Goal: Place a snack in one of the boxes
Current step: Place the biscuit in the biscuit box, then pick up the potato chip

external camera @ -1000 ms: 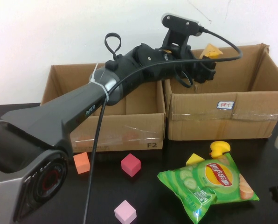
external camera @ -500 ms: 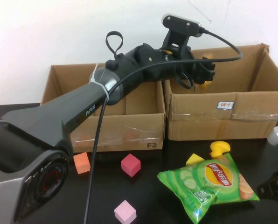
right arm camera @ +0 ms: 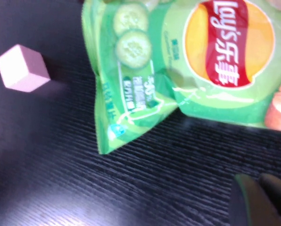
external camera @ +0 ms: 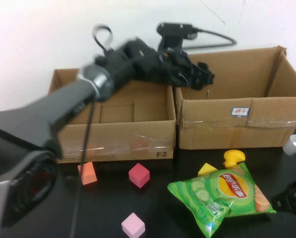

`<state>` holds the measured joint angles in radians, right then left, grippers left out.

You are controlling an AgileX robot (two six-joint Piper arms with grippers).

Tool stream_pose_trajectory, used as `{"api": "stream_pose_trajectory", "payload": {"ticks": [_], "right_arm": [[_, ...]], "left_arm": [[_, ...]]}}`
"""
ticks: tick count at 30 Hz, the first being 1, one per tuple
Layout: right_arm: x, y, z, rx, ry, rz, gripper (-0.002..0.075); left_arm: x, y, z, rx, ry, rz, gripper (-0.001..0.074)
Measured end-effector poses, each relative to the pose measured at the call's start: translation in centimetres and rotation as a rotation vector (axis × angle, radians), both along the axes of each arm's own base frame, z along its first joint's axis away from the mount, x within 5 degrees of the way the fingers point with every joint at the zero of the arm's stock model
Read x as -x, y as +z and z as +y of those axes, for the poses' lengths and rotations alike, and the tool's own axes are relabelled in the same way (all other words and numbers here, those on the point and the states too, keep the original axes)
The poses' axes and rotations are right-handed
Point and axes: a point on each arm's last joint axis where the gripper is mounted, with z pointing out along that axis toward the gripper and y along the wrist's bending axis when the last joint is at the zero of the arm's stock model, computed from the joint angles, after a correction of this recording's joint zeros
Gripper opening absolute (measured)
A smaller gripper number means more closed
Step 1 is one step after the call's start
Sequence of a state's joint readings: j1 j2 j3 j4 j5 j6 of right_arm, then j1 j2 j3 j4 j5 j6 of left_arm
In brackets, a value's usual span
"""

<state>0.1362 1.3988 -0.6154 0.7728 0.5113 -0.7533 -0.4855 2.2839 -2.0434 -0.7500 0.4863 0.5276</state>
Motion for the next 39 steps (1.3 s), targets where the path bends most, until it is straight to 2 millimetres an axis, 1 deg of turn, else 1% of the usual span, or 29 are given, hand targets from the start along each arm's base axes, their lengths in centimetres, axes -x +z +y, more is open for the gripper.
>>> {"api": "stream_pose_trajectory", "payload": {"ticks": [2,3,4,5,7,9,11,14,17,21,22,24,25,27,30,32,35,36,39], "right_arm": [[0.0,0.1,0.2,-0.018,0.013,-0.012,0.0031],[0.0,0.2,0.3,-0.030,0.027,-0.019,0.0031],[0.0,0.3,0.5,-0.041,0.048,-0.029,0.0031],[0.0,0.3,0.6,-0.049,0.071,-0.038,0.0031],[0.2,0.5,0.9,-0.063,0.142,-0.061,0.0031],[0.4,0.6,1.1,-0.074,0.203,-0.073,0.0030],[0.5,0.6,1.2,-0.081,0.227,-0.076,0.0030],[0.6,0.6,1.3,-0.090,0.235,-0.071,0.0031],[0.8,0.6,1.4,-0.105,0.250,-0.054,0.0030],[0.9,0.7,1.5,-0.115,0.259,-0.043,0.0027],[0.9,0.7,1.5,-0.116,0.259,-0.042,0.0024],[0.9,0.7,1.5,-0.117,0.261,-0.041,0.0017],[1.0,0.7,1.5,-0.116,0.263,-0.040,0.0016],[1.0,0.6,1.5,-0.106,0.273,-0.039,0.0014],[0.8,0.5,1.0,-0.035,0.283,-0.043,0.0013],[0.4,0.5,0.4,0.047,0.270,-0.045,0.0013],[-0.5,1.0,-0.6,0.170,0.227,-0.046,0.0013],[-0.8,1.3,-0.9,0.214,0.207,-0.048,0.0013],[-1.8,2.5,-1.3,0.250,0.144,-0.058,0.0013]], "left_arm": [[0.5,2.6,1.2,-0.039,-0.065,-0.014,0.0319],[0.9,3.6,1.9,-0.082,-0.109,-0.010,0.0239],[1.3,5.1,2.8,-0.130,-0.139,-0.029,0.0159],[1.7,6.3,3.4,-0.179,-0.160,-0.045,0.0104],[2.6,9.1,5.3,-0.324,-0.170,-0.082,0.0044],[3.8,11.5,6.8,-0.433,-0.128,-0.103,0.0020],[5.0,13.6,8.3,-0.510,-0.066,-0.109,0.0009],[7.4,16.9,10.3,-0.573,0.001,-0.118,0.0004],[10.6,20.4,12.1,-0.600,0.023,-0.141,0.0001],[16.1,25.6,14.8,-0.574,0.074,-0.235,0.0000],[17.5,26.6,15.4,-0.556,0.091,-0.252,0.0000],[20.1,27.8,16.6,-0.534,0.111,-0.272,0.0000],[21.5,28.2,17.2,-0.525,0.118,-0.277,0.0000],[23.9,28.3,18.2,-0.506,0.131,-0.265,0.0000],[27.5,26.7,19.6,-0.475,0.135,-0.199,0.0000],[29.8,25.1,20.3,-0.456,0.114,-0.151,0.0000],[33.4,21.8,21.7,-0.439,0.110,-0.094,-0.0001],[34.2,20.8,22.0,-0.424,0.118,-0.085,-0.0001],[37.0,17.3,22.8,-0.369,0.110,-0.085,-0.0001]]}}
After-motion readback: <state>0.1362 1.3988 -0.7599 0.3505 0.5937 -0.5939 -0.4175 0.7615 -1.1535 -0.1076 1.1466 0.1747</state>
